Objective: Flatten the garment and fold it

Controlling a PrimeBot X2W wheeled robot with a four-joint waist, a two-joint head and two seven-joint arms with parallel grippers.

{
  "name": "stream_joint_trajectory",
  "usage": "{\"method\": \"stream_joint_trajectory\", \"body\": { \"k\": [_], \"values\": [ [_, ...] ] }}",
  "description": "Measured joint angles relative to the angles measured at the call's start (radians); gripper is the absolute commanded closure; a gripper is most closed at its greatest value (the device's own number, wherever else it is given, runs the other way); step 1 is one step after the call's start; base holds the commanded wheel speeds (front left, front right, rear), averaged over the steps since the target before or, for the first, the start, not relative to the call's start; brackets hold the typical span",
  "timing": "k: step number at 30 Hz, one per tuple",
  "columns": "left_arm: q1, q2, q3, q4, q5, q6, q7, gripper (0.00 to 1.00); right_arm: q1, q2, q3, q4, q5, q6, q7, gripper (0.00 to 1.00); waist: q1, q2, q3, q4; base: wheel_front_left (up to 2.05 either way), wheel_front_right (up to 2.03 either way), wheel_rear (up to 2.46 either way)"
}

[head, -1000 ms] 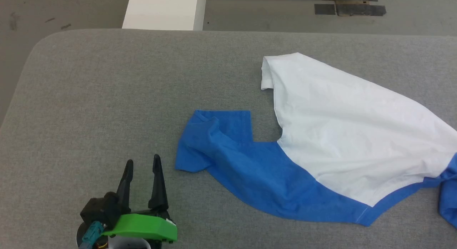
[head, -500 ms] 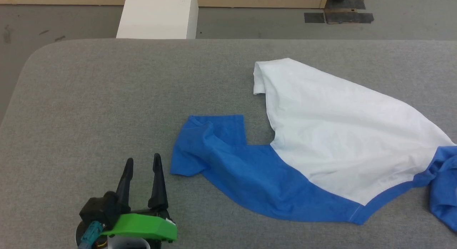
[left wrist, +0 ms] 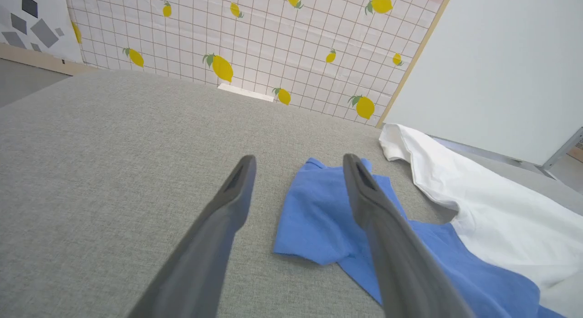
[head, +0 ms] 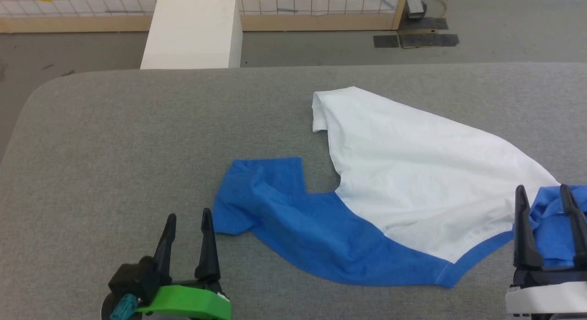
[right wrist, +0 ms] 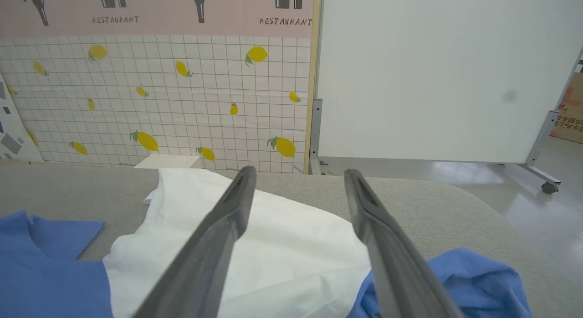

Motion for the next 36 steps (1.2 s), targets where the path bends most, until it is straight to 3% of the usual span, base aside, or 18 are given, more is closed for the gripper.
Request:
{"method": "stream_joint_trajectory", "body": {
  "k": [5, 13, 21, 25, 26, 27, 36],
  "values": [
    [-0.055, 0.027, -0.030, 0.003, 0.016, -0.012, 0.074, 0.00, 0.008, 0.000, 0.017, 0.027, 0.018, 0.000, -0.031, 0.00, 0.0000, 0.0000, -0.011, -0.018, 0.00, 0.00, 0.00],
    [-0.289, 0.128, -0.122, 0.070, 0.076, -0.066, 0.461, 0.00, -0.003, 0.000, 0.008, -0.018, -0.001, 0.000, -0.045, 0.00, 0.0000, 0.0000, 0.016, -0.028, 0.00, 0.00, 0.00],
    [-0.378, 0.150, -0.197, 0.225, 0.071, -0.100, 0.788, 0.00, -0.017, 0.000, 0.017, -0.053, 0.000, 0.000, -0.051, 0.00, 0.0000, 0.0000, 0.066, -0.043, 0.00, 0.00, 0.00],
    [-0.431, 0.156, -0.219, 0.281, 0.083, -0.104, 0.828, 0.00, -0.026, 0.000, 0.024, -0.067, 0.000, 0.000, -0.051, 0.00, 0.0000, 0.0000, 0.096, -0.050, 0.00, 0.00, 0.00],
    [-0.442, 0.156, -0.222, 0.292, 0.087, -0.104, 0.828, 0.78, -0.032, 0.000, 0.025, -0.068, 0.000, 0.000, -0.051, 0.00, 0.0000, 0.0000, 0.102, -0.052, 0.00, 0.00, 0.00],
    [-0.452, 0.151, -0.222, 0.304, 0.087, -0.103, 0.824, 1.00, -0.040, 0.000, 0.027, -0.072, 0.000, 0.000, -0.051, 0.00, 0.0000, 0.0000, 0.109, -0.054, 0.00, 0.00, 0.00],
    [-0.438, 0.137, -0.164, 0.311, -0.005, -0.116, 0.766, 1.00, -0.055, 0.000, 0.023, -0.084, 0.000, 0.000, -0.052, 0.00, 0.0000, 0.0000, 0.121, -0.063, 0.00, 0.00, 0.00]
  ]
}}
